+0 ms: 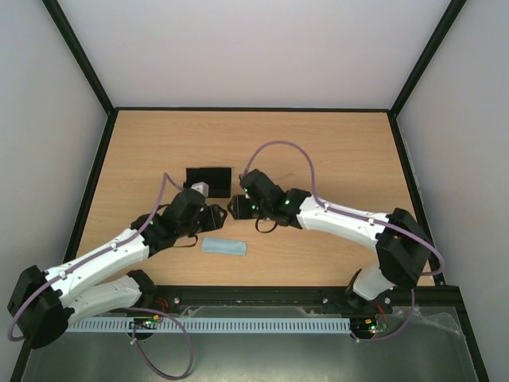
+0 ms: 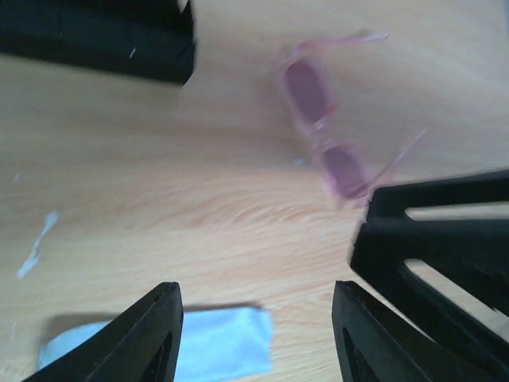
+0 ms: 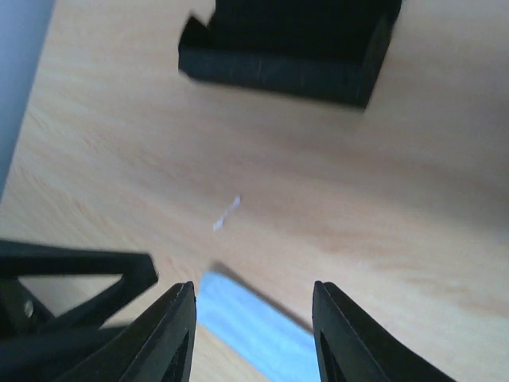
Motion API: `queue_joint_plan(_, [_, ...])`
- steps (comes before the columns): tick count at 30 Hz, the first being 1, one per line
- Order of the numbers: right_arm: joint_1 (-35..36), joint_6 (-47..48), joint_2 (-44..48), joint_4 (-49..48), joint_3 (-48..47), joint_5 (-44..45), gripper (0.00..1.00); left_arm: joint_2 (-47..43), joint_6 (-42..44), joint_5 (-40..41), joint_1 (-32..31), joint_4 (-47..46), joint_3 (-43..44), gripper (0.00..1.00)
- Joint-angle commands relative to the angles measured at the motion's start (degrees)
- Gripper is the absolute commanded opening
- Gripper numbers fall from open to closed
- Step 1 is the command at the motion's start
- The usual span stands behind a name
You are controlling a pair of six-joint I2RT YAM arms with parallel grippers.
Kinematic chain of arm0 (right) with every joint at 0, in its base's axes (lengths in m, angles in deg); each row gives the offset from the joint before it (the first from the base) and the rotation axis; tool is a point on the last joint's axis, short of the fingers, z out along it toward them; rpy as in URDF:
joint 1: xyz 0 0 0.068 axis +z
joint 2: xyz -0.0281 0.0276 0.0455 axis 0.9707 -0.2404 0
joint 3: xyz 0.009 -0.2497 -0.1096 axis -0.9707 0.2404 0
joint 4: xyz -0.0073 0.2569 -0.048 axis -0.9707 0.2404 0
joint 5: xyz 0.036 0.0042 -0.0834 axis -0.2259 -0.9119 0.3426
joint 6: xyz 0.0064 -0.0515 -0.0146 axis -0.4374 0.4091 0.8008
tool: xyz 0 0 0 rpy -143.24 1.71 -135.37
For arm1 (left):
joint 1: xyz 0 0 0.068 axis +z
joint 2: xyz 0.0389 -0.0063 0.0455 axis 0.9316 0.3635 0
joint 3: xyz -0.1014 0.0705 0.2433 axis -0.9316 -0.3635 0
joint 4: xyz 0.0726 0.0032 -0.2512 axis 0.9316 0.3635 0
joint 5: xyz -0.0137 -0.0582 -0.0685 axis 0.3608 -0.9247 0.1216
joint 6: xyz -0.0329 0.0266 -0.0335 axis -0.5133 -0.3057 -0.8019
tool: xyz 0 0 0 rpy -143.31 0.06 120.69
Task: Organize the sunglasses
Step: Adjust the glasses cleaning cloth at the center of the board, then move the sunglasses to the center of the board.
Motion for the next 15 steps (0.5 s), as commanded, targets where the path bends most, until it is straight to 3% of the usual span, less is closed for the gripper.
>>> queue_joint_plan(1, [-3.2,5.9,-1.7,9.6,-4.9,4.6,0.41,0.8,3.5,-0.3,2.0,3.9,4.9,0.55])
queue_joint_plan(7, [-3.3,11.4,-12.8,16.1,-12.7,8.9,0.38,2.9,7.8,-2.9,13.5,2.4,4.7,0.63])
queue_joint_plan(15, [-3.6,14.6,-25.8,21.3,-21.2,16.3,0.37,7.2,11.7,-7.7,26.0,0.8,7.1,0.64])
